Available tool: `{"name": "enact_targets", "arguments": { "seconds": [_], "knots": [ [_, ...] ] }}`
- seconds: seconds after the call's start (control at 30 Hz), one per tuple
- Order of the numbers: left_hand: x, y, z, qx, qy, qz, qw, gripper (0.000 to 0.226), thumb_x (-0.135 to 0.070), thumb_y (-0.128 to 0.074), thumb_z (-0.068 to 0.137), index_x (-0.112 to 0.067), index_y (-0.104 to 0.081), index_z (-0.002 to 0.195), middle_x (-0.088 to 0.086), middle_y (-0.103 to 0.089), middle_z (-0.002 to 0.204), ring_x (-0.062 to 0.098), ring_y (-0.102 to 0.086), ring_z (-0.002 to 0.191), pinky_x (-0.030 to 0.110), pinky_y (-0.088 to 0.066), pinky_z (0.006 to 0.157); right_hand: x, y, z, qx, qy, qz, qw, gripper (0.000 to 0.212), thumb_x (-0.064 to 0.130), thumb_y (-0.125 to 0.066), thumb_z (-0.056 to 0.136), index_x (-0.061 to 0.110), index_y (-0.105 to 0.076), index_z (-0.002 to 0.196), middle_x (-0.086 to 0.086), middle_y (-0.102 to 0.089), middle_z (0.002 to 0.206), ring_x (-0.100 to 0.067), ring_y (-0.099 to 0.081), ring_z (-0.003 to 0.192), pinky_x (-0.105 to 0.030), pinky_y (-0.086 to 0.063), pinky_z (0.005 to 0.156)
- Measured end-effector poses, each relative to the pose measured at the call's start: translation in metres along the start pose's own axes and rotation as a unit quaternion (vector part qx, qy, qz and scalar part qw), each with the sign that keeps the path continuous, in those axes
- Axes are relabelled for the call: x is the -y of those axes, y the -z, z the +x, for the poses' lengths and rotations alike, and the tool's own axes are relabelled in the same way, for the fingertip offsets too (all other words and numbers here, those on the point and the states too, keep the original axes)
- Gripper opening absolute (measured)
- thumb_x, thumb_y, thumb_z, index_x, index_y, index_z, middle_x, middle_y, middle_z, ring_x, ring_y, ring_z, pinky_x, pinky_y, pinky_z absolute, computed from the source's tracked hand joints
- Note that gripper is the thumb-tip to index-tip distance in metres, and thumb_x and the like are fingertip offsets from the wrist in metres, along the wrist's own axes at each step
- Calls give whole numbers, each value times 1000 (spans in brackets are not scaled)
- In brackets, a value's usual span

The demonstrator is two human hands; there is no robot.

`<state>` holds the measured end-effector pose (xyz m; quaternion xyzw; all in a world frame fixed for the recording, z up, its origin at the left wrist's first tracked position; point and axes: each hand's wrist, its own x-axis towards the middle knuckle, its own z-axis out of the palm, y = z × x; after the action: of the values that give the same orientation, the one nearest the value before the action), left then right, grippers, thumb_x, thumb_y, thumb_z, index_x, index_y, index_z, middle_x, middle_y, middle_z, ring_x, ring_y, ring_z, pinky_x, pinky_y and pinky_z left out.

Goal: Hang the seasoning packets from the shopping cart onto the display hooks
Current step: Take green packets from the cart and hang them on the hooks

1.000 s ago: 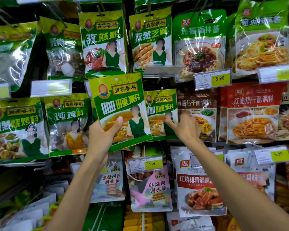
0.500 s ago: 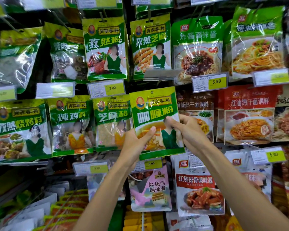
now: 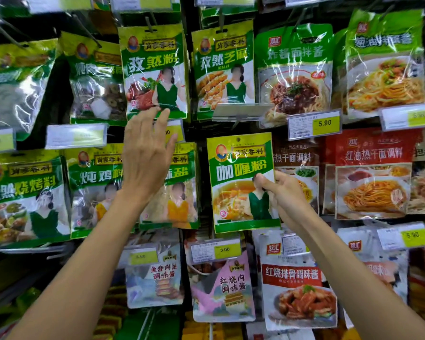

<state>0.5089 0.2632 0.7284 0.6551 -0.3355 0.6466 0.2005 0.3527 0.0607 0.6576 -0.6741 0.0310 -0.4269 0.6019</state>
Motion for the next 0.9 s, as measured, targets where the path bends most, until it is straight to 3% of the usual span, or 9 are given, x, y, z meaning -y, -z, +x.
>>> {"name": "enact_targets", "arguments": {
  "seconds": [0.13,0.3,0.37,0.5,0.6,0.67,0.77,0.83,0.9],
  "knots": [
    [3,-5,-2,-20,-27,-4,999,42,-27,-42,102,4,-51,129,25,-57,122,40,-52,115,47,-35,104,5,-2,7,-12,-2,0,1000,18,16,-60,95,7,-67,80,-10,-69,97,-25,-64,98,-32,-51,82],
    [4,-4,-3,-36,-30,-24,999,43,-26,-44,100,6,-51,128,26,-58,119,40,-54,113,48,-37,103,2,1,8,-27,-12,-5,1000,30,15,-62,93,9,-62,63,-3,-71,86,-24,-64,98,-37,-47,89],
    [5,-5,-4,-41,-35,-34,998,44,-27,-45,100,7,-50,129,26,-58,119,41,-54,112,48,-38,103,0,2,8,-32,-18,-3,999,30,15,-63,93,8,-62,64,-3,-71,82,-24,-64,93,-38,-50,85],
    [8,-7,-6,-43,-43,-46,997,46,-30,-43,100,7,-50,128,26,-56,121,40,-52,114,45,-35,104,-3,-5,17,-60,-21,-46,997,27,16,-64,92,4,-63,68,-14,-70,89,-27,-63,94,-47,-48,91],
    [9,-8,-7,-41,-45,-47,997,46,-30,-45,100,7,-50,128,25,-56,122,39,-52,115,44,-34,105,-7,-11,28,-102,-2,-106,989,22,16,-66,90,14,-64,68,-5,-69,82,-22,-61,84,-36,-47,72],
    [9,-8,-7,-41,-47,-49,997,46,-30,-45,100,6,-50,128,25,-56,122,39,-52,115,44,-34,106,-12,-14,33,-127,9,-133,983,13,17,-68,89,10,-68,77,-7,-69,80,-22,-62,78,-33,-46,66],
    [10,-7,-7,-46,-49,-55,996,46,-30,-46,100,6,-50,128,24,-56,122,39,-51,114,44,-34,105,-19,-17,37,-153,34,-191,969,30,21,-71,87,-8,-68,79,-18,-64,71,-19,-50,59,-32,-35,59],
    [11,-7,-7,-49,-53,-57,996,46,-29,-46,100,6,-50,129,24,-56,122,39,-51,114,44,-34,105,-22,-19,41,-164,30,-224,960,44,27,-71,87,-16,-63,80,-26,-52,67,-20,-40,58,-32,-25,56],
    [11,-6,-8,-47,-55,-59,996,46,-29,-46,100,6,-50,129,24,-56,123,39,-51,115,45,-34,105,-23,-22,46,-172,14,-249,953,44,31,-69,88,-9,-60,73,-18,-43,65,-20,-34,56,-32,-20,53]
  ]
}}
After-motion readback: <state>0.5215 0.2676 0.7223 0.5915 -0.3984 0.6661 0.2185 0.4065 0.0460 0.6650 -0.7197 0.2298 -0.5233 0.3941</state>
